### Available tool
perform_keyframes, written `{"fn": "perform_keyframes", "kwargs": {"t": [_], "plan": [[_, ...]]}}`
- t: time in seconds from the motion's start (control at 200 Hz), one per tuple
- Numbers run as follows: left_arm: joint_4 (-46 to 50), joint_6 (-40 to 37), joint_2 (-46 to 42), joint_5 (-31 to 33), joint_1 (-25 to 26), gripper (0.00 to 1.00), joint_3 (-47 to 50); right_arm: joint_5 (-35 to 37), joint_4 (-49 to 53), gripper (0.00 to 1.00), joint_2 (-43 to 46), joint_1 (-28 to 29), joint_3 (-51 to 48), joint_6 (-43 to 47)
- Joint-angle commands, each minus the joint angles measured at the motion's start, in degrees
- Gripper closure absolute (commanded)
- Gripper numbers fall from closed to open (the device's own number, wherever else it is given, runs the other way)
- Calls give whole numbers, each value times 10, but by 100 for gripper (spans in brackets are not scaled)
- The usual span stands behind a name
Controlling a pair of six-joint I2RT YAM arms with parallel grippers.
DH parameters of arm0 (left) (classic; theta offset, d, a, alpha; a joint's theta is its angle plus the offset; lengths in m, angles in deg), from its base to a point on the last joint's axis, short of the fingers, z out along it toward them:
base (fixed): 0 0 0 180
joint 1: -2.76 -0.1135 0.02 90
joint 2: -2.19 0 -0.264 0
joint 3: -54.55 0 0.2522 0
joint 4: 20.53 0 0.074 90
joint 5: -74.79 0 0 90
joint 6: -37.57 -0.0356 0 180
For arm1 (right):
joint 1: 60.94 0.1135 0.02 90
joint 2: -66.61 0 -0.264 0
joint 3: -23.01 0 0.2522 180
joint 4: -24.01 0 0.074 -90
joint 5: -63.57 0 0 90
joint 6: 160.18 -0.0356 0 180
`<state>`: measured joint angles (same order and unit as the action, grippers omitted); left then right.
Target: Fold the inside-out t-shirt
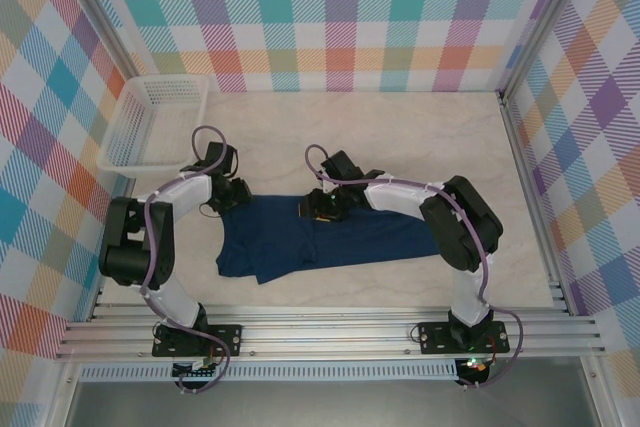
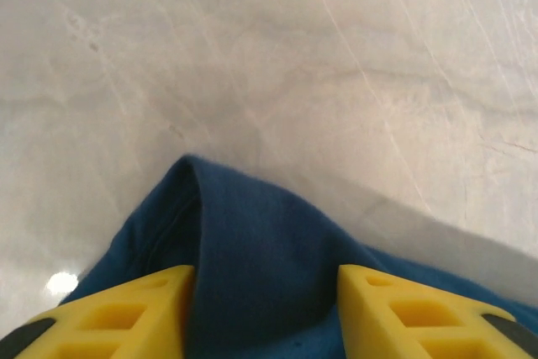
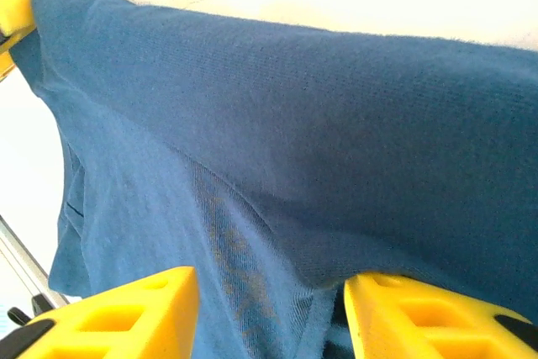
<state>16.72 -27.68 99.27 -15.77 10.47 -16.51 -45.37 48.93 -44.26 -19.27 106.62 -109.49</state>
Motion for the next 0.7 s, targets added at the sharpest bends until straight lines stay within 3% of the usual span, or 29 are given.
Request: {"fn": "perform_keyframes", "kwargs": {"t": [0.0, 0.43, 0.695], "plan": [[-12, -9, 13, -4, -12, 59, -20, 2, -22, 53, -14, 2, 11, -22], [2, -34, 25, 29, -16, 91, -64, 72, -8, 97, -3, 2, 14, -17], [27, -47, 41, 25, -26, 97, -113, 86, 10, 100, 23, 2, 11, -1]]}}
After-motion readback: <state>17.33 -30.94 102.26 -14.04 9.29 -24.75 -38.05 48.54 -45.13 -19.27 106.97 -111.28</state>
